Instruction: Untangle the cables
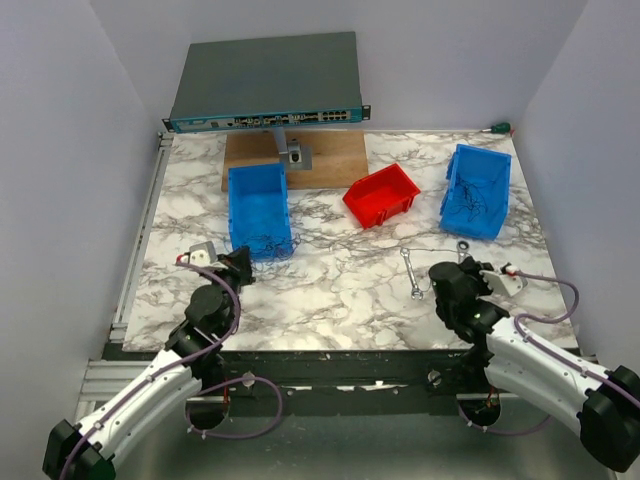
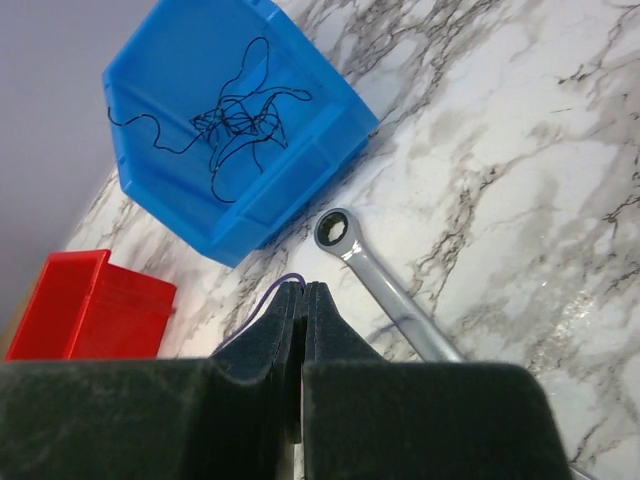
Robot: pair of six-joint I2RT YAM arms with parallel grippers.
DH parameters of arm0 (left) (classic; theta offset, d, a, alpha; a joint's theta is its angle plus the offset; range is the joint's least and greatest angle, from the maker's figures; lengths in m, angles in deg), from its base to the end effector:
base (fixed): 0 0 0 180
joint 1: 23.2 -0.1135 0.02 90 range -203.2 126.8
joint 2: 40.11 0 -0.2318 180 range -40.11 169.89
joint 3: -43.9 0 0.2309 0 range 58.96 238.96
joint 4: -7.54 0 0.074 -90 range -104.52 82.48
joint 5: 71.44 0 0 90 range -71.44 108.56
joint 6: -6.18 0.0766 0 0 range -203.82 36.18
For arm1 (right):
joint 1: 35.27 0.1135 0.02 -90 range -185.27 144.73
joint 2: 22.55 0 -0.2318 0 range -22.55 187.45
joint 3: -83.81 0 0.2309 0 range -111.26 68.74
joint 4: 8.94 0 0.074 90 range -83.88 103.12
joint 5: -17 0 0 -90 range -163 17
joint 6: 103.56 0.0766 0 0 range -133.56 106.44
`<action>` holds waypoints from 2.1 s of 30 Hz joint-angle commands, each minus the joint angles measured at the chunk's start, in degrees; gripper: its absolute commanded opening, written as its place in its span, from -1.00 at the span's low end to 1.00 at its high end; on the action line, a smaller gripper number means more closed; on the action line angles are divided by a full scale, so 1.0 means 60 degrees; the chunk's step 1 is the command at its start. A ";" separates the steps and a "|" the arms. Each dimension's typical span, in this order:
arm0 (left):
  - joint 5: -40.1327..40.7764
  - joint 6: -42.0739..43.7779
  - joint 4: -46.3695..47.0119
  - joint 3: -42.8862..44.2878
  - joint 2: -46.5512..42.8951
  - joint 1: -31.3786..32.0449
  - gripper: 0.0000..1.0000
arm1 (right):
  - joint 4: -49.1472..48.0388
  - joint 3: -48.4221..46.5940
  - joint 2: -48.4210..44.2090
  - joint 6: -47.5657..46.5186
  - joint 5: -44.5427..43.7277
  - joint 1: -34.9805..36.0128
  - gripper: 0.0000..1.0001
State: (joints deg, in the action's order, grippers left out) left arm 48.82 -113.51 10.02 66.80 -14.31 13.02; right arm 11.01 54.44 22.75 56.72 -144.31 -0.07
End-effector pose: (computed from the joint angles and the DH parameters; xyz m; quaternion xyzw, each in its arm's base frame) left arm 0.1697 -0.0764 0.2017 -0.1446 0.6945 -0.2145 0.6714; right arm 0.1716 0.0323 0.1571 0.4709 0.6100 -0.0201 0.6369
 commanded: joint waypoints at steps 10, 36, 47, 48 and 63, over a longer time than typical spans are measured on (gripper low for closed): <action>-0.1971 0.0994 0.0752 0.0559 0.0896 -0.0003 -1.00 | -0.2823 0.0378 -0.0659 -0.3585 0.1013 0.0007 -0.99; -0.5904 0.1960 0.2268 0.0429 0.1277 -0.0003 -1.00 | -0.4574 -0.3495 0.0861 -0.7989 0.7825 0.0007 -0.99; -0.6728 0.1975 0.2489 0.0755 0.2200 -0.0007 -1.00 | -0.4188 -0.6917 0.4594 -0.8009 0.6789 -0.0013 -0.99; -0.6793 0.1975 0.2471 0.0786 0.2249 -0.0001 -1.00 | -0.4169 -0.7064 0.4854 -0.7803 0.6472 -0.0008 -0.99; -0.6964 0.2004 0.2438 0.0943 0.2569 0.0010 -1.00 | -0.3135 -0.8735 0.8483 -0.3620 0.3703 -0.0533 -0.99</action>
State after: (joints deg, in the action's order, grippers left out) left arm 8.87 -102.21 23.04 70.56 0.81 12.92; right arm -12.01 6.72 69.96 26.28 -117.73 -1.34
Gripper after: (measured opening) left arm 0.031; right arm 0.027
